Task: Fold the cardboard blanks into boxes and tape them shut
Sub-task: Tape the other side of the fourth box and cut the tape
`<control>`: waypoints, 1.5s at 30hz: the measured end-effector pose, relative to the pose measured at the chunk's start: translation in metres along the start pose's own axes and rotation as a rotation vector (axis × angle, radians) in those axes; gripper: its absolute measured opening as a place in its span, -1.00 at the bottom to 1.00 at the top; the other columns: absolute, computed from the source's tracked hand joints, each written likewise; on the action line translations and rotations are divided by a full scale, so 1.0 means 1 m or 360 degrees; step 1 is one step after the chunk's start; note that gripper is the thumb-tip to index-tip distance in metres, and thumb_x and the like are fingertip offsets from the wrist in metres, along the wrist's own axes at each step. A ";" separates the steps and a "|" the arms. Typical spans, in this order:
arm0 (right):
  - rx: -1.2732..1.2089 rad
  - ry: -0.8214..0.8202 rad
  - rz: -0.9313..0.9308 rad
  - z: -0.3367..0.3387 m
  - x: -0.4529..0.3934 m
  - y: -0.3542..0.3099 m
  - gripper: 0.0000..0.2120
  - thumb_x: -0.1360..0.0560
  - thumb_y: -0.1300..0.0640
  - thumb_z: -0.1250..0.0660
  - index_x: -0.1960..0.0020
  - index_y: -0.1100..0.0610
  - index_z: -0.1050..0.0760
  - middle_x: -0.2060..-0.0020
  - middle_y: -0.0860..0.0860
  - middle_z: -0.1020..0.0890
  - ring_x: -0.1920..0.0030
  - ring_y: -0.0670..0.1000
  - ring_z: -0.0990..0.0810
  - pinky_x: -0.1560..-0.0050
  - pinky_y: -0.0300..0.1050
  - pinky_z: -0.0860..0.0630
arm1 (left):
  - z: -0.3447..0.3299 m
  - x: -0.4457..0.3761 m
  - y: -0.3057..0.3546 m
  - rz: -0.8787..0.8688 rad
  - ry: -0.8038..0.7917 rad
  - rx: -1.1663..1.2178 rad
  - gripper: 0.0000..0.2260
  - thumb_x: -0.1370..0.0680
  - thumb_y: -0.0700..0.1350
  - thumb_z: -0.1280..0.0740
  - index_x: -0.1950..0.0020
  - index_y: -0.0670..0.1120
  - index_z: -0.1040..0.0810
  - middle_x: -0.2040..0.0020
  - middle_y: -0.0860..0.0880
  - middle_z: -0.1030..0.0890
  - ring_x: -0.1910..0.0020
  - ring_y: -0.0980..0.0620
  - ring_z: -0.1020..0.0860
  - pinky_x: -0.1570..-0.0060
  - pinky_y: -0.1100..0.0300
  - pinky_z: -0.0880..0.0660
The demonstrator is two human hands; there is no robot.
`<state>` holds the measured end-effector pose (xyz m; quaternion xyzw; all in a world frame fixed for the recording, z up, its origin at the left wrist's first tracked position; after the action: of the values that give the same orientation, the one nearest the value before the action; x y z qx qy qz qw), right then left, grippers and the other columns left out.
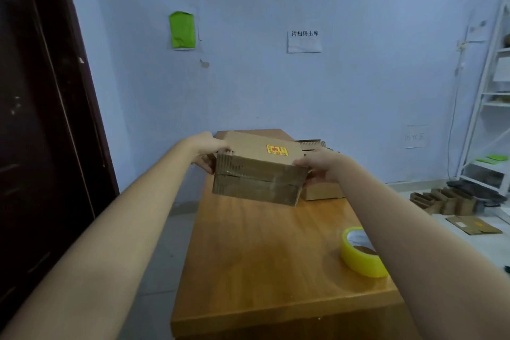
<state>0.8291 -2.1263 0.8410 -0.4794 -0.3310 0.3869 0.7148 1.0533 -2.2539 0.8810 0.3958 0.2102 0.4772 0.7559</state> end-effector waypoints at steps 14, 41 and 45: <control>-0.0009 0.0529 0.0205 -0.047 -0.057 0.089 -0.44 -0.44 0.43 -0.33 -0.38 0.18 -0.28 -0.30 0.13 -0.47 -0.33 0.10 -0.42 -0.14 -0.15 -0.43 | -0.087 -0.064 -0.095 -0.0113 0.0345 0.0308 -0.32 -0.44 -0.16 -0.46 -0.44 -0.18 -0.17 -0.43 -0.14 -0.33 -0.37 -0.13 -0.37 -0.31 -0.05 -0.34; 0.0318 0.0445 0.0058 -0.070 -0.210 0.118 -0.60 -0.52 0.15 -0.36 -0.32 0.17 -0.37 -0.24 0.12 -0.53 -0.28 0.15 -0.48 -0.25 0.05 -0.45 | -0.128 -0.196 -0.146 0.0100 0.0471 -0.0018 -0.32 -0.57 -0.12 -0.29 -0.51 -0.17 0.09 -0.51 -0.13 -0.11 -0.38 -0.16 -0.32 -0.29 0.03 -0.37; 0.0295 0.0445 0.0025 -0.070 -0.232 0.119 -0.57 -0.54 0.16 -0.34 -0.37 0.16 -0.33 -0.27 0.13 -0.51 -0.32 0.16 -0.46 -0.26 0.06 -0.44 | -0.129 -0.217 -0.145 0.0116 0.0485 -0.0029 -0.34 -0.57 -0.12 -0.29 -0.50 -0.16 0.06 -0.51 -0.12 -0.12 -0.36 -0.16 -0.34 -0.27 0.02 -0.39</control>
<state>0.7483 -2.3292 0.6834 -0.4631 -0.1874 0.3508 0.7921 0.9453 -2.4290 0.6750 0.3194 0.3035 0.5608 0.7010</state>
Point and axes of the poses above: each hand's wrist, its own x-axis away from the middle knuckle, its own z-axis out of the back of the hand, y = z × x, the point moved 6 cm from there along -x, towards the middle knuckle
